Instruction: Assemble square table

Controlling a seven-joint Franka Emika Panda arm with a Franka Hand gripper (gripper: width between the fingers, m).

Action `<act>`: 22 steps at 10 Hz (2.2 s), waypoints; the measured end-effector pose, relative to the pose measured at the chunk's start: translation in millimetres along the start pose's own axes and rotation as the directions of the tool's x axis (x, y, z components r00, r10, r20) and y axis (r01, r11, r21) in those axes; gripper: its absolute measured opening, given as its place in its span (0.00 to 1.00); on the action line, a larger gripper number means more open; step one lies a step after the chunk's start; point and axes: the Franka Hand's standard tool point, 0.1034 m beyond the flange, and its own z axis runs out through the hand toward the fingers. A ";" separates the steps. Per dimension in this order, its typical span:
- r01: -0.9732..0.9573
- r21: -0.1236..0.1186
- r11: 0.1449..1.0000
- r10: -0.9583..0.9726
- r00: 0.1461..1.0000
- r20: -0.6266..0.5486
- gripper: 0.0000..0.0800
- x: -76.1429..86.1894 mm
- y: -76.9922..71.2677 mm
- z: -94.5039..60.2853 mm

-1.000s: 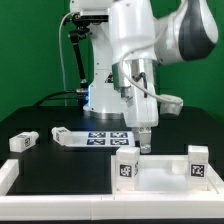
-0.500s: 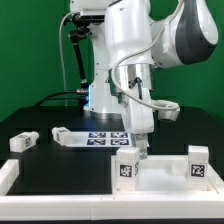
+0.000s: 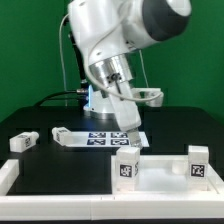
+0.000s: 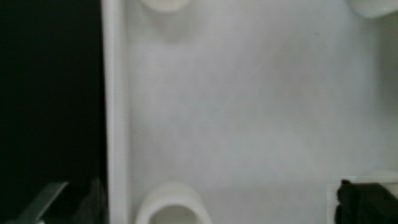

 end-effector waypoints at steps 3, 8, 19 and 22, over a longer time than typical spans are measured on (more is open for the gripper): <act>-0.005 -0.054 0.999 0.004 1.000 -0.003 0.81 -6.5 -7.4 15.2; 0.097 -0.047 0.994 -0.100 0.992 -0.082 0.81 7.4 4.0 15.5; 0.066 0.047 0.997 -0.056 0.981 -0.183 0.81 11.9 19.5 28.8; 0.073 0.000 0.997 -0.072 0.992 -0.106 0.81 11.6 30.9 30.4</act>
Offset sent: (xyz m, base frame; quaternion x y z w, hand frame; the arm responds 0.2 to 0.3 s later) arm -0.0029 0.0212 0.0029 -0.0921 0.0110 -0.0592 0.9939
